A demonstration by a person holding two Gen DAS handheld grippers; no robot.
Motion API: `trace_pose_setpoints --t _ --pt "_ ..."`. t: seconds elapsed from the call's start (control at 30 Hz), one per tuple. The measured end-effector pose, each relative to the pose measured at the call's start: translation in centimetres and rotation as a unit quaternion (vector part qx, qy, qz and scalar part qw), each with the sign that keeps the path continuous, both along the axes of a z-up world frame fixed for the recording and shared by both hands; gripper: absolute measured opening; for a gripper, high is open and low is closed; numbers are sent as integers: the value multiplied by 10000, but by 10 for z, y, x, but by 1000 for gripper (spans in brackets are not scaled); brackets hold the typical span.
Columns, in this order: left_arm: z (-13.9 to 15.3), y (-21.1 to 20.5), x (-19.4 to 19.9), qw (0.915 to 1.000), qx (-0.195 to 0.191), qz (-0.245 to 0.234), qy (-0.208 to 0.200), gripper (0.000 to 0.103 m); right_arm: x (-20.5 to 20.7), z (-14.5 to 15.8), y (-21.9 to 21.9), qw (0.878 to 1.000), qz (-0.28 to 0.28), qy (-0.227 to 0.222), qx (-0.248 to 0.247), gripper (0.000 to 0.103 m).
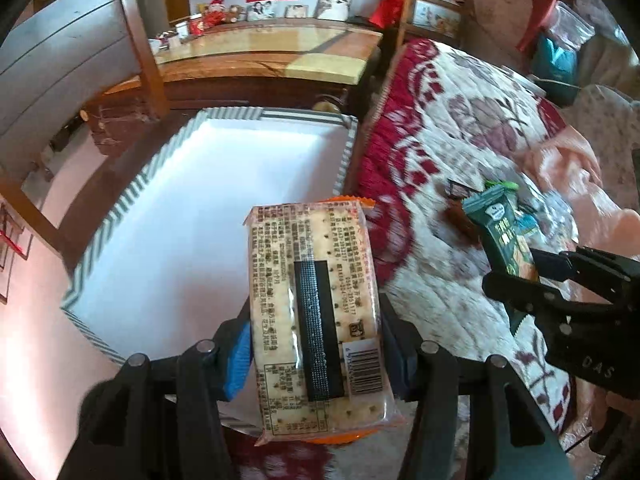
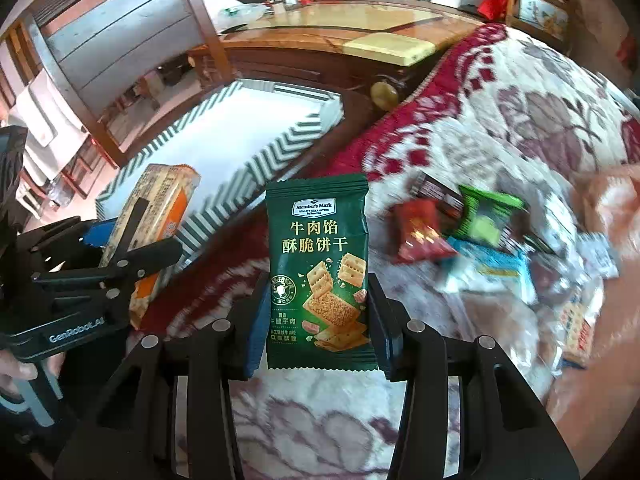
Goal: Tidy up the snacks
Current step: 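Carry the beige pack in the left tool while the right tool carries the green pack over the tray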
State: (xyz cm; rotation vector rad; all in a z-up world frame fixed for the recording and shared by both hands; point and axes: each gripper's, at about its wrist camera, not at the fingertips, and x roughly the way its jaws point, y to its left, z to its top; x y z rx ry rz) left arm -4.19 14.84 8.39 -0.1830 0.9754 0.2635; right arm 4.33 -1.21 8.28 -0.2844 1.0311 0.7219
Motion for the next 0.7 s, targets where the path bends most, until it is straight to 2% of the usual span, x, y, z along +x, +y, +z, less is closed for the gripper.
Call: trace_pose_setpoints --t 0.37,0.7 --pt "-1 49 9 9992 -20 394 96 58 3 4 54 9995 316 74 55 43" --pt "-14 86 20 9969 -205 715 248 58 13 3 96 9982 596 116 -19 43"
